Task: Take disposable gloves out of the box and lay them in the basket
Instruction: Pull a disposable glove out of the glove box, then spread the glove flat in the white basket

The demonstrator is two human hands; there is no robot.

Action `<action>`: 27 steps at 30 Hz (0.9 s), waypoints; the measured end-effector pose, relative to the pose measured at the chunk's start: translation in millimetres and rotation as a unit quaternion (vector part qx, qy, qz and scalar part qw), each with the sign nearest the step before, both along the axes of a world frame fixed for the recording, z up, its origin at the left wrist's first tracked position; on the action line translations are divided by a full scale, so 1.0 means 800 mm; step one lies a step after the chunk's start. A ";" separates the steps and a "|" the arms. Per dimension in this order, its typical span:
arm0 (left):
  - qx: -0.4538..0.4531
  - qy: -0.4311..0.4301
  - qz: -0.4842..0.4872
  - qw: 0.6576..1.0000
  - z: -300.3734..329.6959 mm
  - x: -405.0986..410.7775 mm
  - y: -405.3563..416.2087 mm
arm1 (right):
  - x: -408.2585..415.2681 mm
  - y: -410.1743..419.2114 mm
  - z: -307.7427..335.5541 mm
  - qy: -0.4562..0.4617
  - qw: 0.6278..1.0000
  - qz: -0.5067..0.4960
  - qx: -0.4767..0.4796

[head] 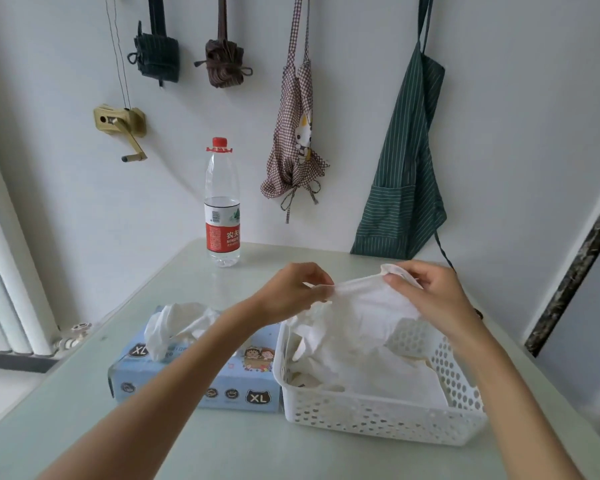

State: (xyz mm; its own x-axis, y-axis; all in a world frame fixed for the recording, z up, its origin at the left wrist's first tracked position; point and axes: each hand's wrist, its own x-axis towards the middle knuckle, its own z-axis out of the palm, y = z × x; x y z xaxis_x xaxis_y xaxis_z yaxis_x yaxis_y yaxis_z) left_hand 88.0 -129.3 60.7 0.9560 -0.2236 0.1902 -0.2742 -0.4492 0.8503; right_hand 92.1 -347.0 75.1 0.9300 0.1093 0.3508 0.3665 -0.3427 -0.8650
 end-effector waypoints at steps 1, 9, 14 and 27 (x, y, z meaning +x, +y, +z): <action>0.013 -0.007 -0.002 1.000 -0.004 0.002 -0.004 | -0.002 -0.005 -0.006 -0.007 1.000 -0.020 0.016; -0.081 0.075 -0.024 0.994 -0.022 0.002 -0.033 | -0.008 -0.015 -0.043 -0.070 0.989 -0.089 0.091; -0.045 0.064 -0.055 0.995 -0.025 0.006 -0.038 | -0.008 -0.023 -0.045 -0.100 0.979 -0.142 0.110; 0.074 -0.236 0.093 0.964 0.038 -0.018 0.004 | -0.051 0.002 0.011 -0.203 0.970 -0.114 0.074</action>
State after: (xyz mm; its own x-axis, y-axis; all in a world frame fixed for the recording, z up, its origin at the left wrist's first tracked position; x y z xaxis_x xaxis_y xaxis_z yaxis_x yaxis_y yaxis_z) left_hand 73.9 -126.1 91.3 0.7971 -0.1140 0.5930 -0.5173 -0.6354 0.5733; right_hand 51.1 -345.0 83.8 0.7063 -0.1629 0.6889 0.6159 -0.3383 -0.7115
